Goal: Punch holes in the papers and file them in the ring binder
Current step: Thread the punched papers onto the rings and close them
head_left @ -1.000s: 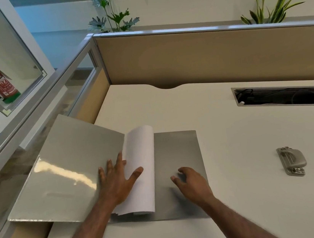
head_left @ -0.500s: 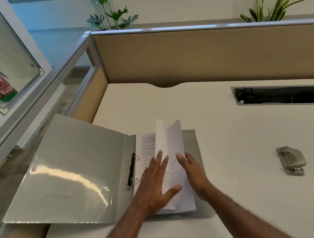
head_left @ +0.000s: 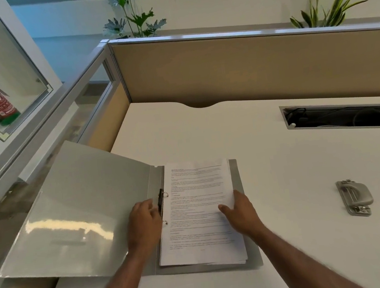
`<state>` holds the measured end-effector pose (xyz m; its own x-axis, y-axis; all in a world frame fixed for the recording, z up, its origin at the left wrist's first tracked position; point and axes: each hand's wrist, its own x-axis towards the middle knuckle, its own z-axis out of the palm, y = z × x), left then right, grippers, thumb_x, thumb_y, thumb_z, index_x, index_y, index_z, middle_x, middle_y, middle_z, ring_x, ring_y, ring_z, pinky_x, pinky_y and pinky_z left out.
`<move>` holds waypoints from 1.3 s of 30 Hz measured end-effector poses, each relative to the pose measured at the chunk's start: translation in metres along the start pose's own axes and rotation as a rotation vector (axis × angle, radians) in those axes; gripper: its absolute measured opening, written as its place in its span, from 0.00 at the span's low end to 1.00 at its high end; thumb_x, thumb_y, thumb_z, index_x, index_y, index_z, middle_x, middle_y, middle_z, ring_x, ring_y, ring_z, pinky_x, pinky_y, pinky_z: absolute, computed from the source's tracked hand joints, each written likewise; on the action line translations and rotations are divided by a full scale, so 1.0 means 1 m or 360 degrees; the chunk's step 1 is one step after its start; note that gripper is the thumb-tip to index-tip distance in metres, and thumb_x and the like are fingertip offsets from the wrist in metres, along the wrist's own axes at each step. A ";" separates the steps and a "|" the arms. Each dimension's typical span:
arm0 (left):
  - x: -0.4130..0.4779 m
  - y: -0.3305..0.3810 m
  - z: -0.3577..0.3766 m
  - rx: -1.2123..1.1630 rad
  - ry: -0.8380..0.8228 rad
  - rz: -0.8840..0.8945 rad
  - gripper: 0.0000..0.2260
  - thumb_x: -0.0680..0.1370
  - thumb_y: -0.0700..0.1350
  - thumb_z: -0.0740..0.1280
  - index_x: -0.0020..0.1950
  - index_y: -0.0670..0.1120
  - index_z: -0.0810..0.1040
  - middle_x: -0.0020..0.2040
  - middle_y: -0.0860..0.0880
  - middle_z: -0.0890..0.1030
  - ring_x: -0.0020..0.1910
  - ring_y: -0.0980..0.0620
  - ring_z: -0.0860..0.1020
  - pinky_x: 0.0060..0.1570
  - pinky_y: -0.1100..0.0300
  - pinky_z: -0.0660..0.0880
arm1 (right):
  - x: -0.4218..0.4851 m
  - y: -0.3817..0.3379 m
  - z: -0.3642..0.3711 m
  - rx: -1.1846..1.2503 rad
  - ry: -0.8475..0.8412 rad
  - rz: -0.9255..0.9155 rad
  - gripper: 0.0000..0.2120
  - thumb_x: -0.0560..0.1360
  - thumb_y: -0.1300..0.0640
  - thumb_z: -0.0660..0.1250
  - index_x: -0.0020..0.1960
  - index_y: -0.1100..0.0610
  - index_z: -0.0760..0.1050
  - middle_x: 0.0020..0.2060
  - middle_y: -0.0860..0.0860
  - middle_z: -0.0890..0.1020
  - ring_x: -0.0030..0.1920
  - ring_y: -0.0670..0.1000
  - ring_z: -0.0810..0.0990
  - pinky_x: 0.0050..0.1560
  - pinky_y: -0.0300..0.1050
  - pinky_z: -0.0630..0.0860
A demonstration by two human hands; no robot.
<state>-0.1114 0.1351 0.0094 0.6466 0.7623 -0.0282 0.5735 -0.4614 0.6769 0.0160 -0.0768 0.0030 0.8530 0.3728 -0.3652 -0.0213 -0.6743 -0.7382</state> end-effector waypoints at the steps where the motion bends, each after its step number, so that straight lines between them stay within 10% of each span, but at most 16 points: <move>1: 0.003 -0.003 -0.001 -0.0025 -0.0021 -0.0078 0.10 0.79 0.40 0.62 0.48 0.39 0.82 0.43 0.47 0.81 0.42 0.47 0.78 0.41 0.54 0.75 | 0.000 0.001 0.001 -0.0089 0.0002 0.0018 0.24 0.78 0.51 0.65 0.70 0.59 0.65 0.67 0.55 0.72 0.66 0.56 0.73 0.67 0.51 0.71; 4: 0.010 -0.008 -0.002 -0.0044 -0.0135 -0.0213 0.14 0.79 0.41 0.63 0.35 0.41 0.79 0.30 0.49 0.79 0.28 0.52 0.74 0.30 0.60 0.71 | -0.001 0.002 0.001 -0.0240 0.0028 0.0054 0.21 0.80 0.54 0.62 0.70 0.59 0.64 0.65 0.57 0.71 0.65 0.57 0.73 0.66 0.51 0.70; 20: 0.007 0.001 0.004 -0.0101 -0.0176 -0.0214 0.08 0.73 0.49 0.74 0.51 0.50 0.83 0.39 0.54 0.84 0.35 0.58 0.81 0.35 0.61 0.78 | 0.001 0.014 -0.004 -0.0233 0.0070 -0.0140 0.20 0.75 0.66 0.61 0.67 0.60 0.70 0.53 0.53 0.78 0.50 0.52 0.74 0.52 0.43 0.70; 39: 0.011 -0.006 0.012 -0.0626 -0.0320 -0.0599 0.08 0.68 0.47 0.79 0.45 0.47 0.86 0.34 0.54 0.85 0.35 0.54 0.84 0.35 0.62 0.79 | -0.002 0.027 -0.003 -0.0172 0.0043 -0.0072 0.31 0.75 0.57 0.70 0.75 0.56 0.62 0.62 0.54 0.71 0.63 0.54 0.73 0.67 0.48 0.71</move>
<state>-0.1016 0.1413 -0.0039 0.5390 0.7224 -0.4332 0.5772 0.0578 0.8145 0.0153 -0.0971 -0.0146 0.8658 0.3877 -0.3164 0.0722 -0.7225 -0.6876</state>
